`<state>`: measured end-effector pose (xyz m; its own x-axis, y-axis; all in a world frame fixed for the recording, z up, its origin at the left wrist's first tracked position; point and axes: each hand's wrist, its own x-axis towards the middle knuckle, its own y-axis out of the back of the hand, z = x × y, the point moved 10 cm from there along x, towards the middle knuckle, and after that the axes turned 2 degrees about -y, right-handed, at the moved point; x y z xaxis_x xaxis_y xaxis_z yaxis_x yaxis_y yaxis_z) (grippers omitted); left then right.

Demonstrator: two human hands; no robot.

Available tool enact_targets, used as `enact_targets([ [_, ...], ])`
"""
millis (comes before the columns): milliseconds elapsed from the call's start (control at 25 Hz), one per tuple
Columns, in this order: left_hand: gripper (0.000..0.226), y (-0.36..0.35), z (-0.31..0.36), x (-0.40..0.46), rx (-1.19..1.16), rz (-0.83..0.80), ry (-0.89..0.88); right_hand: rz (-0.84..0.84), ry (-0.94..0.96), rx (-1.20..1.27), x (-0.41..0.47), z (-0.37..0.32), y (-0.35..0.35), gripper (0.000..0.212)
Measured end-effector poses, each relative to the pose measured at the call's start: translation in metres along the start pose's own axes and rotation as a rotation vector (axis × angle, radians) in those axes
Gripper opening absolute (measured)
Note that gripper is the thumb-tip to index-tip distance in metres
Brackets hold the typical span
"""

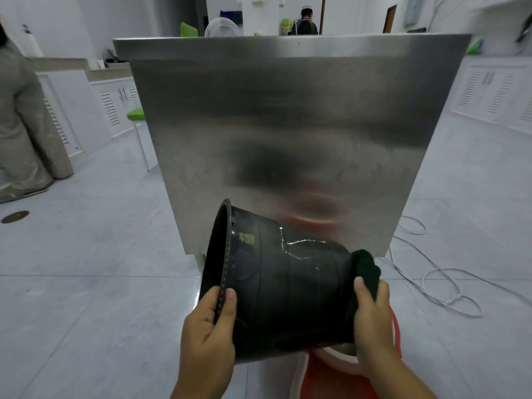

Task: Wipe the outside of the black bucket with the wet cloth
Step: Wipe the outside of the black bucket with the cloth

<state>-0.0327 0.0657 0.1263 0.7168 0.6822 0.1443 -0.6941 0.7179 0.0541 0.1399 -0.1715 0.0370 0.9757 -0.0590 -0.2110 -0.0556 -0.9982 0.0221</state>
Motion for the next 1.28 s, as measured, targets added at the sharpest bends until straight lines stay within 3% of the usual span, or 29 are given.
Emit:
enact_targets([
  [80, 0.026, -0.010, 0.003, 0.001, 0.009, -0.115, 0.017, -0.049, -0.193, 0.242, 0.003, 0.018, -0.002, 0.037],
  [200, 0.019, -0.003, -0.006, -0.002, 0.092, -0.060, 0.053, -0.099, -0.282, 0.394, -0.004, 0.027, -0.012, 0.035],
  [320, 0.044, -0.005, -0.007, -0.002, 0.128, -0.156, -0.032, -0.081, -0.321, 0.524, -0.007, 0.022, -0.008, 0.034],
  [400, 0.053, -0.007, -0.010, 0.003, 0.116, -0.215, 0.024, -0.072, -0.397, 0.623, -0.009, 0.026, -0.007, 0.038],
  [600, 0.034, 0.015, -0.016, 0.007, 0.014, 0.049, 0.108, -0.088, -0.403, 0.603, -0.017, 0.052, -0.024, 0.047],
  [720, 0.038, 0.013, -0.023, 0.004, -0.050, 0.057, 0.188, -0.066, -0.222, 0.465, -0.015, 0.036, -0.017, 0.033],
  [800, 0.038, 0.015, -0.023, 0.007, -0.078, 0.079, 0.211, -0.047, 0.016, 0.226, -0.024, 0.012, -0.014, 0.028],
  [920, 0.037, 0.023, -0.028, 0.009, -0.128, 0.116, 0.258, -0.074, 0.351, -0.125, -0.052, -0.004, -0.031, 0.049],
  [1120, 0.039, 0.028, -0.030, 0.012, -0.150, 0.127, 0.279, -0.197, 0.860, -0.475, -0.102, -0.001, -0.074, 0.051],
  [1280, 0.040, 0.018, -0.028, 0.012, -0.114, 0.049, 0.252, -0.327, 1.222, -0.680, -0.144, -0.015, -0.101, 0.019],
])
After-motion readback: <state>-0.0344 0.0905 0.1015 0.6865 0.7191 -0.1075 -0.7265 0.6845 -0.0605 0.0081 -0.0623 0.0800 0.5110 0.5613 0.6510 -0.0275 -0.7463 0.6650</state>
